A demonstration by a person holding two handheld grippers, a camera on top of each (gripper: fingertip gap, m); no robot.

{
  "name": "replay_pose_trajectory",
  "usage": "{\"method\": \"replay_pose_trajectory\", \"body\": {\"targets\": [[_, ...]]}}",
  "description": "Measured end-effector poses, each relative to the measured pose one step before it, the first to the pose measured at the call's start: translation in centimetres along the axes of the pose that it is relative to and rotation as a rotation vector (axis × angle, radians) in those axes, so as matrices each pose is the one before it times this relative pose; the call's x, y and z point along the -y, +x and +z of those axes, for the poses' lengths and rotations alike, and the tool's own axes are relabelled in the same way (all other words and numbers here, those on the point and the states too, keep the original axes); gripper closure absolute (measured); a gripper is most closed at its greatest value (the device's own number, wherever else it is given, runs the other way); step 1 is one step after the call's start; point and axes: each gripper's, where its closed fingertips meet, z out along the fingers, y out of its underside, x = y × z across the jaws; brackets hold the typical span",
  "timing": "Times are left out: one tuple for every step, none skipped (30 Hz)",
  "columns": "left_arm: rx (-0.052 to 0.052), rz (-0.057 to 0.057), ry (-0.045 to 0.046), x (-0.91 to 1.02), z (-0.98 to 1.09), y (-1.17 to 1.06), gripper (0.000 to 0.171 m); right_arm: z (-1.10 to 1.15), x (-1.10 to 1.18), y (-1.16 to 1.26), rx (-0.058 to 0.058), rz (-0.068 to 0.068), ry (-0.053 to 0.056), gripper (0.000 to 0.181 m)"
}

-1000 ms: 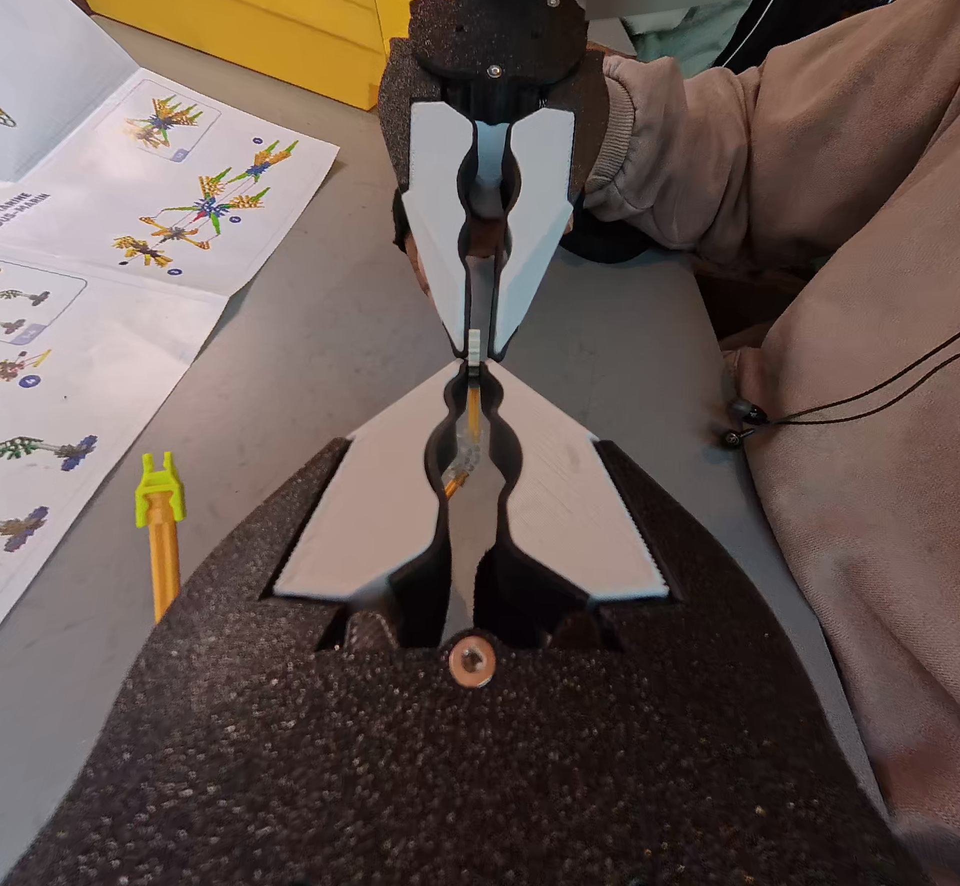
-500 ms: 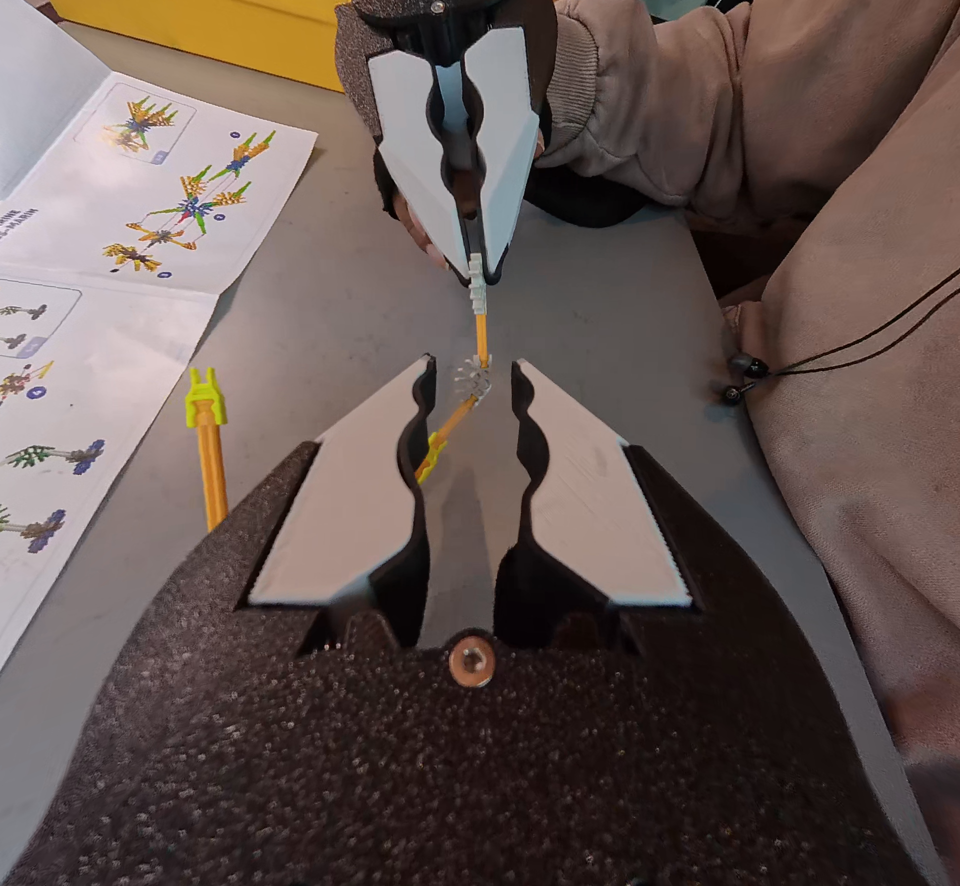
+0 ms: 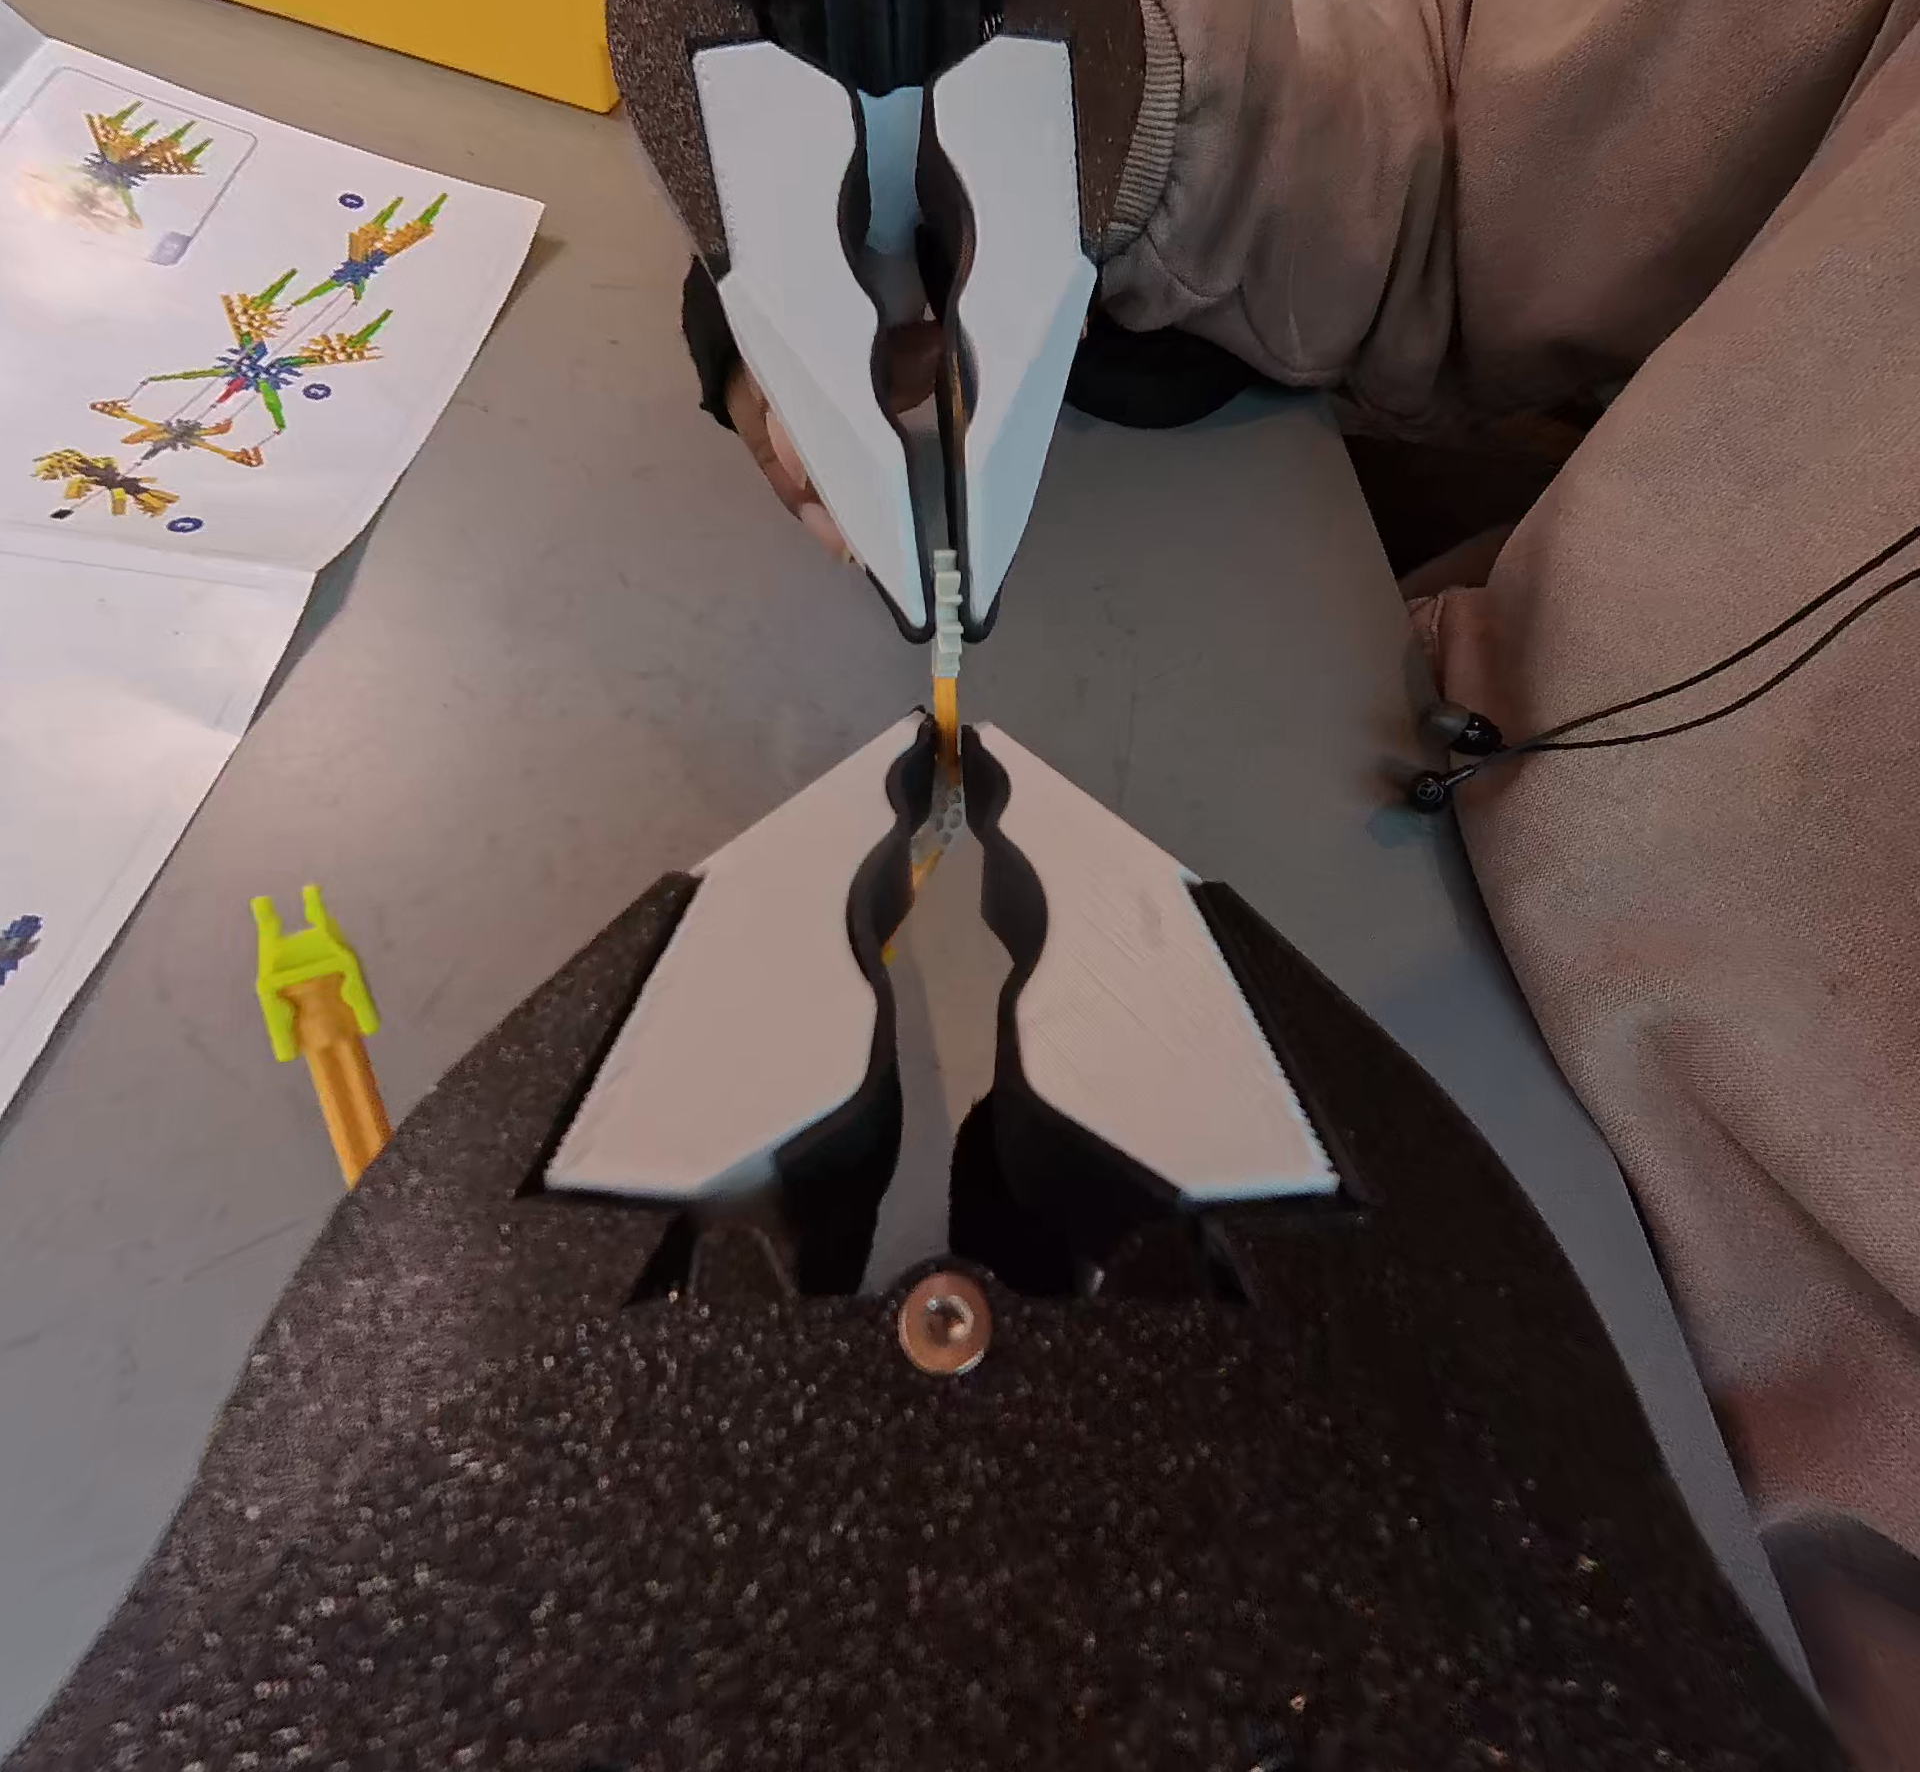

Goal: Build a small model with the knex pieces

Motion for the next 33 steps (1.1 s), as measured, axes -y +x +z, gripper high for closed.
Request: {"method": "replay_pose_trajectory", "body": {"targets": [[0.0003, -0.0044, -0.00198, -0.052, 0.062, -0.011, 0.167, -0.024, -0.094, 0.021, -0.0010, -0.0023, -0.0065, 0.179], [-0.0006, -0.0067, 0.00108, 0.022, 0.015, -0.008, 0.167, -0.031, -0.021, 0.073, -0.0054, -0.0048, -0.0001, 0.179], [-0.0006, -0.0063, 0.00349, 0.068, -0.023, -0.028, 0.167, -0.038, 0.065, 0.053, -0.0046, -0.0029, 0.0039, 0.179], [-0.0037, -0.0047, 0.00770, 0.128, -0.053, 0.028, 0.167, -0.045, 0.145, -0.005, -0.0012, -0.0013, 0.0065, 0.179], [-0.0041, -0.0060, 0.01190, 0.180, -0.075, 0.031, 0.167, -0.050, 0.155, -0.004, -0.0020, -0.0038, 0.0068, 0.179], [0.0000, -0.0083, 0.01138, 0.183, -0.076, -0.040, 0.168, -0.035, 0.133, 0.073, -0.0074, -0.0060, 0.0044, 0.179], [0.0020, -0.0098, 0.00536, 0.101, -0.069, -0.106, 0.168, -0.019, 0.074, 0.137, -0.0124, -0.0097, 0.0007, 0.179], [-0.0012, -0.0112, -0.00027, -0.004, -0.037, -0.082, 0.168, 0.020, -0.006, 0.103, -0.0119, -0.0121, -0.0047, 0.179], [0.0039, -0.0191, -0.00358, -0.007, -0.017, -0.179, 0.168, 0.047, 0.009, 0.226, -0.0224, -0.0153, -0.0034, 0.179], [0.0138, -0.0245, -0.00109, 0.043, -0.051, -0.318, 0.169, 0.029, 0.044, 0.334, -0.0314, -0.0209, -0.0039, 0.179], [0.0108, -0.0263, 0.00663, 0.140, -0.094, -0.305, 0.169, -0.006, 0.132, 0.314, -0.0339, -0.0271, -0.0012, 0.179], [0.0059, -0.0325, 0.01273, 0.213, -0.113, -0.275, 0.169, 0.009, 0.201, 0.327, -0.0392, -0.0330, -0.0002, 0.179], [0.0047, -0.0387, 0.01289, 0.210, -0.123, -0.322, 0.169, 0.068, 0.158, 0.385, -0.0477, -0.0397, -0.0047, 0.179], [0.0065, -0.0349, 0.01349, 0.193, -0.129, -0.358, 0.170, 0.140, 0.157, 0.362, -0.0542, -0.0520, -0.0060, 0.179], [0.0054, -0.0249, 0.01024, 0.122, -0.143, -0.335, 0.170, 0.206, 0.128, 0.236, -0.0526, -0.0593, -0.0097, 0.179], [0.0069, -0.0219, 0.00718, 0.070, -0.140, -0.313, 0.170, 0.253, 0.066, 0.173, -0.0517, -0.0616, -0.0162, 0.179], [0.0022, -0.0206, 0.00543, 0.027, -0.138, -0.217, 0.169, 0.213, 0.071, 0.102, -0.0477, -0.0649, -0.0162, 0.179], [-0.0017, -0.0257, 0.01119, 0.095, -0.167, -0.187, 0.169, 0.178, 0.116, 0.149, -0.0531, -0.0752, -0.0106, 0.179], [-0.0037, -0.0285, 0.01209, 0.127, -0.175, -0.158, 0.169, 0.152, 0.078, 0.179, -0.0573, -0.0880, -0.0102, 0.179], [-0.0058, -0.0243, 0.01022, 0.104, -0.123, -0.095, 0.170, 0.171, -0.039, 0.187, -0.0599, -0.1057, -0.0155, 0.179], [-0.0132, -0.0275, 0.00668, 0.041, -0.048, 0.016, 0.170, 0.200, -0.213, 0.110, -0.0558, -0.1171, -0.0282, 0.179], [-0.0152, -0.0305, 0.00590, -0.022, 0.016, -0.005, 0.170, 0.154, -0.003, -0.091, -0.0412, -0.1102, -0.0144, 0.180], [-0.0180, -0.0311, 0.00357, -0.079, 0.006, 0.008, 0.170, 0.125, -0.014, -0.094, -0.0315, -0.0828, -0.0126, 0.179], [-0.0128, -0.0241, 0.00517, -0.024, -0.019, -0.021, 0.170, 0.075, -0.020, -0.053, -0.0240, -0.0504, -0.0046, 0.179], [-0.0103, -0.0192, 0.00538, 0.024, -0.029, -0.011, 0.170, 0.007, -0.013, 0.045, -0.0184, -0.0283, 0.0012, 0.179], [-0.0142, -0.0216, 0.00970, 0.131, -0.040, 0.095, 0.170, -0.057, 0.038, 0.149, -0.0177, -0.0229, 0.0032, 0.180], [-0.0062, -0.0239, 0.01786, 0.261, -0.111, -0.041, 0.170, -0.156, 0.334, 0.076, -0.0110, -0.0225, 0.0189, 0.179], [-0.0166, -0.0242, 0.02131, 0.363, -0.207, 0.058, 0.170, -0.201, 0.721, -0.092, -0.0033, -0.0090, 0.0339, 0.179], [-0.0109, -0.0150, 0.01452, 0.268, -0.212, -0.010, 0.170, -0.113, 0.605, 0.004, -0.0078, -0.0064, 0.0171, 0.180], [0.0017, 0.0027, -0.00220, -0.010, -0.144, -0.095, 0.170, -0.112, 0.392, 0.347, -0.0163, 0.0069, 0.0119, 0.180], [0.0256, 0.0227, -0.01485, -0.247, -0.023, -0.320, 0.170, -0.168, 0.153, 0.754, -0.0169, 0.0567, 0.0151, 0.180], [0.0278, 0.0371, -0.03014, -0.474, 0.124, -0.225, 0.169, -0.157, -0.179, 0.933, -0.0069, 0.0945, 0.0110, 0.179], [0.0150, 0.0376, -0.03296, -0.530, 0.286, 0.047, 0.169, -0.120, -0.556, 0.908, 0.0066, 0.1070, -0.0019, 0.179]]}}
